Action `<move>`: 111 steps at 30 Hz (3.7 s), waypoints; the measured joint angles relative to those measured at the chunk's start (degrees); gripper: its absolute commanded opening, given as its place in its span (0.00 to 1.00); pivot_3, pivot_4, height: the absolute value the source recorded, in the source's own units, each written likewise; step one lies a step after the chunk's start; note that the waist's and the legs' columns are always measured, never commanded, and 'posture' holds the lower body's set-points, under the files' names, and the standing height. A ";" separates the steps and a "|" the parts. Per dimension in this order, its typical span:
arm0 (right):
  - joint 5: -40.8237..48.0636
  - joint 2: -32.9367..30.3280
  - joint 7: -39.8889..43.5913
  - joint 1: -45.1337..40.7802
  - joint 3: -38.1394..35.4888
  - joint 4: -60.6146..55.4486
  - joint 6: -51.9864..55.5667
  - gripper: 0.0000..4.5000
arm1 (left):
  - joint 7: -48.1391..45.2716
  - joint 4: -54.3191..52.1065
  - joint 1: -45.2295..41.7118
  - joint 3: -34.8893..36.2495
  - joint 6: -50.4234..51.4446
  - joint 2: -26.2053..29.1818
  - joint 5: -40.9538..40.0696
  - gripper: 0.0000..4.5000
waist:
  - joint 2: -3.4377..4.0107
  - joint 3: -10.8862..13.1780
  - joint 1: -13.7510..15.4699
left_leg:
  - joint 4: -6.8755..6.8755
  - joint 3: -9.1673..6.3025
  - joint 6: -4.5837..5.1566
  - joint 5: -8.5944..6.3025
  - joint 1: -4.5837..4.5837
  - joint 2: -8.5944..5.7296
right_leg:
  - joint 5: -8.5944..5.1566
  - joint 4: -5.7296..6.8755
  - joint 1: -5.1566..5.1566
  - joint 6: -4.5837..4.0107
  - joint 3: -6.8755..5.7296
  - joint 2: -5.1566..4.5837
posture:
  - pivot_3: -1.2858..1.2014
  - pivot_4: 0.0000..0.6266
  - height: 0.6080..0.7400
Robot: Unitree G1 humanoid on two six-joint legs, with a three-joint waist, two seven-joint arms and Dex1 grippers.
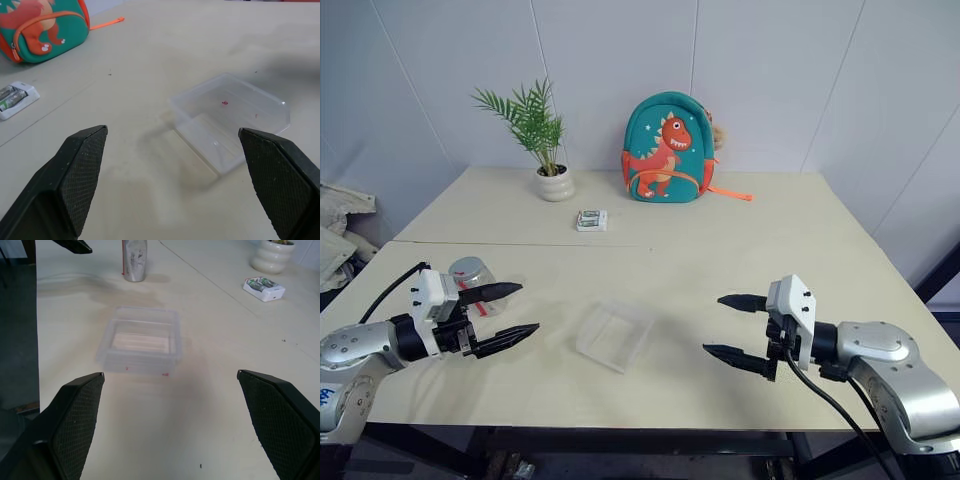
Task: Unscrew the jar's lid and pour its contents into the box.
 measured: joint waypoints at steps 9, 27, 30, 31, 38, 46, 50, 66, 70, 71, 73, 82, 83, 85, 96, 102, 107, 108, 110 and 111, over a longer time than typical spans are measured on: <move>-0.08 3.88 1.01 -7.05 5.13 4.97 -0.15 1.00 | 9.16 -6.40 8.79 5.18 1.77 -2.73 0.88 1.00 | 0.00 0.00 -0.19 | 0.00 0.09 0.03 -0.02 0.02 0.01 | 0.02 0.01 -0.02 0.03 0.11 -0.01 | 0.52 0.24 1.00; -2.10 21.59 0.14 -27.00 14.39 14.19 -2.81 1.00 | 36.72 4.16 4.75 9.25 -2.38 -16.86 10.68 1.00 | -0.05 -0.04 1.35 | 0.21 0.09 0.03 0.02 0.00 0.03 | 0.66 0.03 -0.02 0.72 0.10 0.09 | 0.52 0.24 1.00; -2.48 22.64 0.04 -27.38 14.46 14.33 -3.57 1.00 | 37.08 9.39 1.49 7.63 -4.49 -16.91 12.41 1.00 | -0.05 -0.04 1.37 | 0.18 0.09 0.00 0.00 0.00 0.05 | 0.69 0.03 -0.03 0.77 0.09 0.12 | 0.52 0.24 1.00; -2.54 22.77 -0.09 -27.38 14.46 14.30 -3.62 1.00 | 37.07 10.82 0.43 7.23 -5.25 -16.90 12.78 1.00 | -0.05 -0.04 1.37 | 0.17 0.09 -0.01 0.00 -0.01 0.04 | 0.70 0.03 -0.04 0.78 0.09 0.11 | 0.52 0.24 1.00; -2.51 23.30 -1.48 -27.38 14.43 13.26 -3.61 1.00 | 36.71 18.46 -5.18 5.25 -9.33 -16.84 14.27 1.00 | -0.05 -0.04 1.16 | 0.13 0.10 -0.04 -0.03 0.00 0.07 | 0.70 0.07 -0.08 0.79 0.09 0.14 | 0.52 0.24 1.00; -2.43 23.50 -2.61 -27.38 14.40 12.41 -2.95 1.00 | 37.42 27.40 -12.29 3.96 -13.30 -16.62 16.26 1.00 | -0.05 -0.04 1.28 | 0.13 0.10 -0.04 -0.03 -0.01 0.05 | 0.73 0.10 -0.07 0.83 0.08 0.13 | 0.52 0.24 1.00; -2.43 23.51 -2.84 -27.38 14.40 12.38 -2.67 1.00 | 38.19 30.19 -13.88 3.74 -14.76 -16.63 16.82 0.80 | -0.05 -0.04 1.18 | 0.13 0.10 -0.04 -0.03 -0.01 0.05 | 0.73 0.13 -0.08 0.84 0.08 0.13 | 0.52 0.24 1.00; -1.27 24.30 -4.88 -27.19 14.01 11.15 -1.50 1.00 | 33.79 18.63 -11.49 2.88 -12.14 -17.41 10.80 0.46 | -0.05 -0.04 1.29 | 0.13 0.09 -0.05 -0.04 -0.05 0.05 | 0.75 0.15 -0.11 0.86 0.08 0.11 | 0.52 0.24 1.00; -0.05 26.45 -9.23 -28.96 14.20 9.53 3.63 1.00 | 24.89 4.15 -11.19 -0.98 -2.67 -14.03 3.01 0.46 | -0.04 -0.04 1.07 | 0.13 0.10 -0.05 -0.04 -0.03 0.05 | 0.74 0.16 -0.11 0.84 0.11 0.11 | 0.52 0.24 1.00; 0.03 27.01 -10.56 -29.69 14.54 8.15 5.13 1.00 | 22.65 1.52 -11.17 -2.07 0.05 -12.74 1.10 0.46 | -0.03 -0.04 0.81 | 0.11 0.10 -0.05 -0.04 -0.03 0.06 | 0.73 0.16 -0.11 0.82 0.11 0.12 | 0.52 0.24 1.00; -0.04 28.35 -12.89 -30.73 15.92 5.77 7.58 1.00 | 18.92 -1.73 -11.18 -4.15 4.68 -10.72 -1.38 0.46 | -0.03 -0.04 0.22 | 0.09 0.09 -0.06 -0.04 0.00 0.07 | 0.71 0.17 -0.11 0.78 0.11 0.13 | 0.52 0.24 1.00; -4.60 33.27 -23.56 -34.78 21.74 5.06 16.18 1.00 | 11.27 -1.41 -15.89 -10.27 10.25 -10.18 -3.05 0.46 | -0.03 -0.04 -0.04 | 0.09 0.08 -0.06 -0.04 -0.03 0.07 | 0.68 0.25 -0.19 0.73 0.13 0.15 | 0.52 0.24 1.00; -5.29 33.65 -24.83 -35.55 21.78 5.45 17.27 1.00 | 10.76 -1.29 -16.33 -10.87 10.17 -10.41 -2.84 0.46 | -0.03 -0.04 -0.03 | 0.09 0.08 -0.06 -0.04 -0.03 0.07 | 0.68 0.24 -0.19 0.73 0.12 0.15 | 0.52 0.24 1.00; -6.31 34.15 -26.90 -36.46 21.80 6.50 19.10 1.00 | 9.74 -1.01 -16.60 -11.99 9.98 -11.03 -2.44 0.46 | -0.03 -0.04 -0.05 | 0.07 0.09 -0.06 -0.04 -0.03 0.07 | 0.68 0.23 -0.20 0.73 0.13 0.15 | 0.52 0.24 1.00; -8.33 34.17 -29.36 -36.49 21.84 8.17 22.49 1.00 | 7.77 0.90 -16.96 -13.30 8.27 -12.75 -0.71 0.46 | -0.03 -0.04 -0.06 | 0.06 0.08 -0.05 -0.04 -0.06 0.07 | 0.68 0.25 -0.24 0.73 0.13 0.16 | 0.52 0.24 1.00; -8.23 34.14 -29.35 -36.37 21.70 8.16 22.80 0.80 | 7.45 0.99 -17.56 -13.34 8.24 -13.51 -0.23 0.46 | -0.03 -0.04 -0.09 | 0.06 0.08 -0.05 -0.04 -0.07 0.07 | 0.68 0.25 -0.24 0.73 0.13 0.16 | 0.52 0.24 1.00; -7.78 34.13 -28.85 -36.09 21.52 8.01 23.24 0.57 | 7.44 0.99 -17.59 -13.43 8.27 -13.76 -0.10 0.46 | -0.03 -0.04 -0.08 | 0.06 0.09 -0.05 -0.04 -0.06 0.07 | 0.68 0.25 -0.24 0.73 0.13 0.16 | 0.52 0.24 1.00; -7.76 34.12 -28.78 -36.09 21.48 8.00 23.31 0.57 | 7.44 0.99 -17.59 -13.44 8.28 -13.77 -0.10 0.46 | -0.03 -0.04 -0.08 | 0.06 0.08 -0.05 -0.04 -0.06 0.07 | 0.68 0.25 -0.24 0.73 0.13 0.16 | 0.52 0.24 1.00; -7.67 34.12 -28.61 -36.09 21.34 8.00 23.47 0.57 | 7.44 0.98 -17.59 -13.50 8.31 -13.77 -0.10 0.46 | -0.03 -0.04 -0.08 | 0.06 0.08 -0.05 -0.04 -0.07 0.08 | 0.68 0.26 -0.24 0.73 0.13 0.16 | 0.52 0.24 1.00; -7.60 34.10 -28.49 -36.09 21.26 8.00 23.50 0.57 | 7.42 0.97 -17.59 -13.51 8.32 -13.77 -0.10 0.46 | -0.03 -0.04 -0.08 | 0.06 0.08 -0.05 -0.04 -0.06 0.08 | 0.68 0.26 -0.24 0.73 0.12 0.16 | 0.52 0.24 1.00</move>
